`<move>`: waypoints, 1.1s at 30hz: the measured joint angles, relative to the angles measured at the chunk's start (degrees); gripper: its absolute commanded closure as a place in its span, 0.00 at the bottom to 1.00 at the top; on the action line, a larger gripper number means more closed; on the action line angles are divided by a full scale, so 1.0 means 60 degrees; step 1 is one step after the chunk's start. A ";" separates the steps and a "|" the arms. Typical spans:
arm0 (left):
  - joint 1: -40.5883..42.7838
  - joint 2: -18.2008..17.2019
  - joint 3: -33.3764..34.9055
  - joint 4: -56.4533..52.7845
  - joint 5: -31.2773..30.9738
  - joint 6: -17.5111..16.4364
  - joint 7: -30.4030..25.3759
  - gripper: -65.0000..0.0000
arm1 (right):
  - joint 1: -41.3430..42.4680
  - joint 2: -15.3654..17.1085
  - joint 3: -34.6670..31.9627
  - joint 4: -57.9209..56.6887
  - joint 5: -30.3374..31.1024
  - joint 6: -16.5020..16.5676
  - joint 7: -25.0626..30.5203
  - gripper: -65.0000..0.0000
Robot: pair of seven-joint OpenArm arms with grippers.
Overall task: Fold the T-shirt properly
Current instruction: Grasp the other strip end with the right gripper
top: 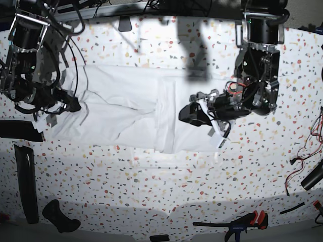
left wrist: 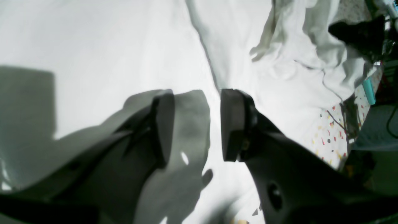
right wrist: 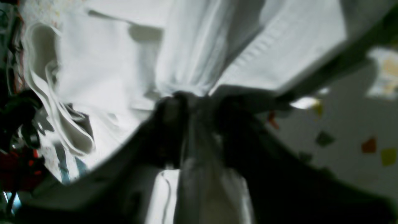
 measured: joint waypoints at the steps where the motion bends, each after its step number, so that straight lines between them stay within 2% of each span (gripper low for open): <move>1: 0.0000 -0.0004 0.0000 0.0000 0.0000 0.0000 0.0000 0.63 | 0.0000 -0.0018 0.0000 0.0000 -0.0011 0.0000 0.0000 0.98; 13: 0.0000 0.0000 0.0000 0.0000 0.0004 0.0000 0.0000 0.63 | 0.0382 -0.0018 0.0000 0.0000 -0.0073 -0.0004 -0.0208 1.00; 17: 0.0000 0.0000 0.0000 0.0000 0.0506 -0.0022 -0.0073 0.63 | 0.0703 -0.0055 -0.0011 0.0047 -0.0240 -0.0007 -0.0280 1.00; 21: 0.0000 0.0000 0.0000 0.0000 0.0714 -0.0022 -0.0084 0.63 | 0.0936 -0.0047 -0.0011 0.0076 0.0266 -0.0007 -0.0273 1.00; 24: 0.0055 0.0000 0.0000 0.0000 0.0820 -0.0025 -0.0375 0.63 | 0.0914 -0.0051 -0.0011 0.0259 0.0747 -0.0007 -0.0288 1.00; 27: 0.0204 0.0007 0.0018 0.0000 0.1668 -0.0029 -0.0911 0.63 | 0.0896 -0.0055 -0.0022 0.0750 0.0962 -0.0007 -0.0335 1.00; 29: 0.0368 0.0007 0.0026 0.0011 0.1887 -0.0029 -0.1162 0.63 | 0.0907 -0.0058 -0.0022 0.1191 0.0973 -0.0007 -0.0353 1.00; 33: 0.0627 0.0007 0.0022 0.0018 0.1891 -0.0033 -0.1545 0.63 | 0.0903 -0.0153 -0.0040 0.2200 0.0973 -0.0007 -0.0379 1.00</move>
